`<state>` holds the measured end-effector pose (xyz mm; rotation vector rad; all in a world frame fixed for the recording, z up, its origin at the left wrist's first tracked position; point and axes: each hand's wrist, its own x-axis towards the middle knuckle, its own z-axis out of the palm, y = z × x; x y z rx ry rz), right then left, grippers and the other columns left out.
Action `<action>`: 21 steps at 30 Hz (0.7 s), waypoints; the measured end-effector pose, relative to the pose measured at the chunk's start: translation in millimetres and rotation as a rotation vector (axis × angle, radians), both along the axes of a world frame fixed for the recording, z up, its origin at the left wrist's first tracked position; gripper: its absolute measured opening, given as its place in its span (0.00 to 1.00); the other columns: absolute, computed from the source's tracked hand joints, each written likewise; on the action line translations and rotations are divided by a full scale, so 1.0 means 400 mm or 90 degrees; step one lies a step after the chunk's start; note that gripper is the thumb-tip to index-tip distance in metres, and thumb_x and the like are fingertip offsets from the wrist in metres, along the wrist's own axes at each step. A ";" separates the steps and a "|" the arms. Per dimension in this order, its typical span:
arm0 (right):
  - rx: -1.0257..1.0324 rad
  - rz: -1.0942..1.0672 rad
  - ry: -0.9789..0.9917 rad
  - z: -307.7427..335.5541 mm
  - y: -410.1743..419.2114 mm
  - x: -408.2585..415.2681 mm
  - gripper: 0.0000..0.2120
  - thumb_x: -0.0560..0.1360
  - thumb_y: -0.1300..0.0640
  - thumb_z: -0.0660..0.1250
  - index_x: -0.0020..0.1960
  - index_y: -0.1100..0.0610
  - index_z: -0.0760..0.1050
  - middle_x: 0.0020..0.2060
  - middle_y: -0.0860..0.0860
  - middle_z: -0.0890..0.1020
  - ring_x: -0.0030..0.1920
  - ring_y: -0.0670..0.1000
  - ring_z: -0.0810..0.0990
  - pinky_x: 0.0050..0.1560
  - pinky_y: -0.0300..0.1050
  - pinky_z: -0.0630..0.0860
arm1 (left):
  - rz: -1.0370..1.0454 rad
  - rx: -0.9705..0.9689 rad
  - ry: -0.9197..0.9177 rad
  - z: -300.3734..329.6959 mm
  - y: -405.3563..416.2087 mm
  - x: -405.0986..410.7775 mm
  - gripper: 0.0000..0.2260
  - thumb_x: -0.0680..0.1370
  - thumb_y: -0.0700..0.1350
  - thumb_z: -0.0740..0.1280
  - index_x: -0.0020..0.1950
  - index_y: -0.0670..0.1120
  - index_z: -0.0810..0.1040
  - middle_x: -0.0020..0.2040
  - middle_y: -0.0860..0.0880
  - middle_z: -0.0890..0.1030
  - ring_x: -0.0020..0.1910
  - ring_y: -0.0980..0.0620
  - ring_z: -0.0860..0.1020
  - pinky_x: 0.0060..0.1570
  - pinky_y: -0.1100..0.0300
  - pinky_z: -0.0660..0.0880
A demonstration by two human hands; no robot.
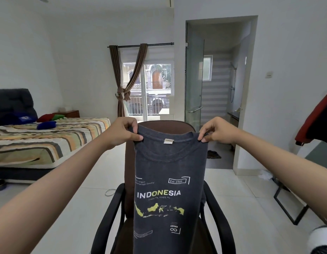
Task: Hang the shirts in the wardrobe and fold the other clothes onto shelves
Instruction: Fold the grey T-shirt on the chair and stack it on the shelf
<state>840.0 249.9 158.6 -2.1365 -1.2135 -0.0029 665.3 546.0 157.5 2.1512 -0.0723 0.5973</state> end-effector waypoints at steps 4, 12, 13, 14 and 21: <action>0.072 0.004 0.090 -0.011 -0.005 -0.002 0.11 0.69 0.73 0.70 0.40 0.59 0.84 0.38 0.60 0.84 0.38 0.52 0.80 0.45 0.47 0.79 | -0.019 0.060 0.038 0.012 -0.005 -0.006 0.10 0.61 0.42 0.77 0.29 0.50 0.75 0.34 0.49 0.76 0.39 0.48 0.74 0.39 0.54 0.73; 0.235 0.049 0.245 -0.004 0.000 0.006 0.18 0.66 0.77 0.69 0.30 0.56 0.82 0.28 0.53 0.79 0.29 0.47 0.77 0.33 0.37 0.77 | -0.036 0.147 0.072 0.026 -0.026 0.000 0.13 0.64 0.39 0.79 0.31 0.51 0.76 0.34 0.53 0.77 0.36 0.55 0.74 0.36 0.62 0.71; 0.246 0.058 0.260 0.001 -0.002 0.002 0.15 0.64 0.75 0.72 0.30 0.57 0.81 0.27 0.53 0.78 0.29 0.47 0.77 0.33 0.37 0.77 | -0.041 0.146 0.074 0.027 -0.025 0.000 0.12 0.65 0.39 0.79 0.31 0.50 0.77 0.35 0.51 0.77 0.36 0.54 0.75 0.37 0.62 0.72; 0.255 0.063 0.270 0.006 -0.004 -0.001 0.12 0.62 0.73 0.75 0.30 0.58 0.79 0.26 0.53 0.77 0.27 0.47 0.77 0.32 0.36 0.77 | -0.044 0.144 0.076 0.029 -0.024 -0.001 0.12 0.65 0.38 0.78 0.32 0.50 0.78 0.36 0.50 0.78 0.37 0.54 0.76 0.39 0.62 0.73; 0.249 0.028 0.232 0.029 -0.011 0.001 0.17 0.61 0.70 0.77 0.30 0.59 0.69 0.21 0.49 0.71 0.24 0.45 0.70 0.28 0.37 0.71 | -0.049 0.112 0.091 0.038 -0.024 -0.007 0.09 0.68 0.34 0.75 0.35 0.47 0.82 0.36 0.51 0.81 0.35 0.59 0.78 0.39 0.65 0.74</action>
